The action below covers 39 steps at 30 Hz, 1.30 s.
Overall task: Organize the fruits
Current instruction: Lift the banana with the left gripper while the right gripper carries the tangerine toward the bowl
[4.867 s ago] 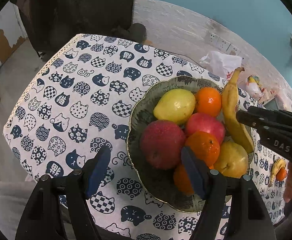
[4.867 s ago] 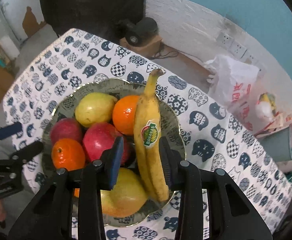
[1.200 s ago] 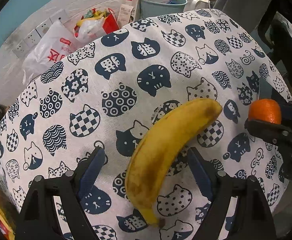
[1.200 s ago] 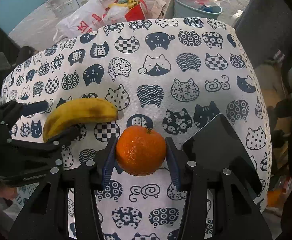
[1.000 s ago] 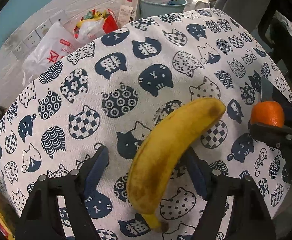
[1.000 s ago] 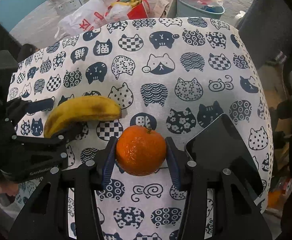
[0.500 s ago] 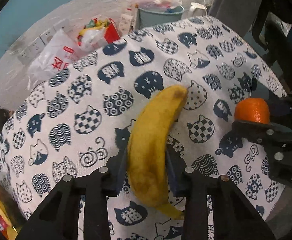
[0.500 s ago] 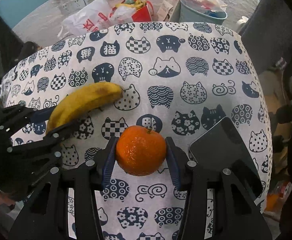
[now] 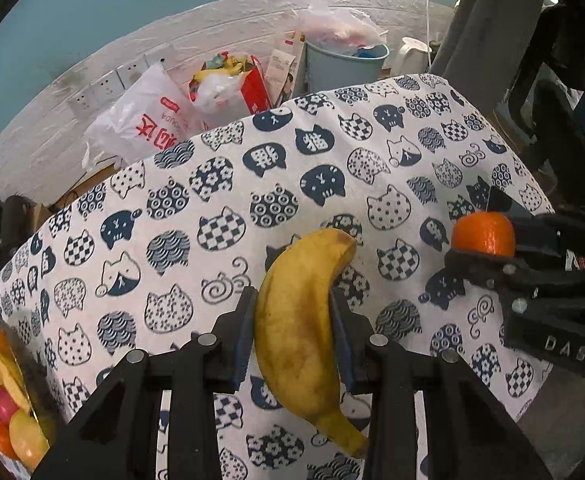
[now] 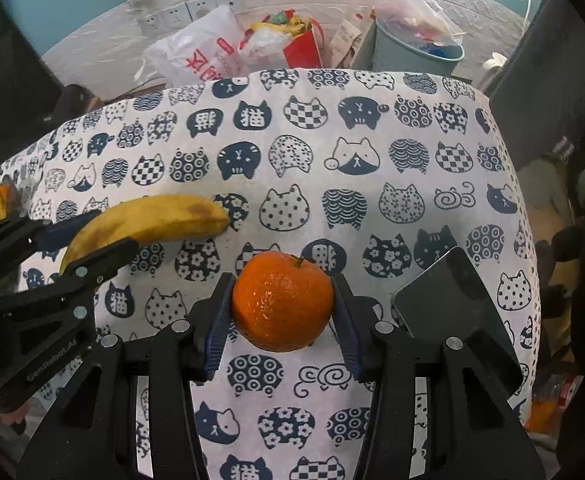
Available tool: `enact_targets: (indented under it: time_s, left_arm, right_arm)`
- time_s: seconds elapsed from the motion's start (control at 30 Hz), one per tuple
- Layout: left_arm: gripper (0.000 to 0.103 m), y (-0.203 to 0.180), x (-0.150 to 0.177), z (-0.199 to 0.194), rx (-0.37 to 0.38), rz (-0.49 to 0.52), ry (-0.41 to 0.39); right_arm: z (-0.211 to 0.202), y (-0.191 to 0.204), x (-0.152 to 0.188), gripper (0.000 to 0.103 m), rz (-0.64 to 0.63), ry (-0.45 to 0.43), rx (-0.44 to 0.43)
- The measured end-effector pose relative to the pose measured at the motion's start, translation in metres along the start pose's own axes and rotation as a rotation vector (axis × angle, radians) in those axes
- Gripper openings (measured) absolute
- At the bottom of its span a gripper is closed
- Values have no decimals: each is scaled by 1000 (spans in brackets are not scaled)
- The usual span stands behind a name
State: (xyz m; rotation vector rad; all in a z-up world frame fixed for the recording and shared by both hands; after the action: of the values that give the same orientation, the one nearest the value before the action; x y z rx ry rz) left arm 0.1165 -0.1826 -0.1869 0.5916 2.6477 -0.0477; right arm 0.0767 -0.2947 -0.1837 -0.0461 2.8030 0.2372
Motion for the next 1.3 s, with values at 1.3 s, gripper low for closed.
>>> enact_targets:
  time_s: [1.3]
  left_arm:
    - [36,2,29,41,-1,69,58]
  right_arm:
    - [14,11,4,46,-22,33,-15]
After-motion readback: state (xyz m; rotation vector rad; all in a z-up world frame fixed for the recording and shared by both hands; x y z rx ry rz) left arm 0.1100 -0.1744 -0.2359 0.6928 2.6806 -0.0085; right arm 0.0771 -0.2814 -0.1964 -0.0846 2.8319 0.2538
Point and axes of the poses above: each gripper's, at about its wrist camera, not at the fingertips, and z roughly the way its jaws point, y to its left, x to its underside, the point moved 3 cm from there along z, roughly the way its jaws point, and after that the axes turned 3 degrees about -x, right-handed, at the moved point
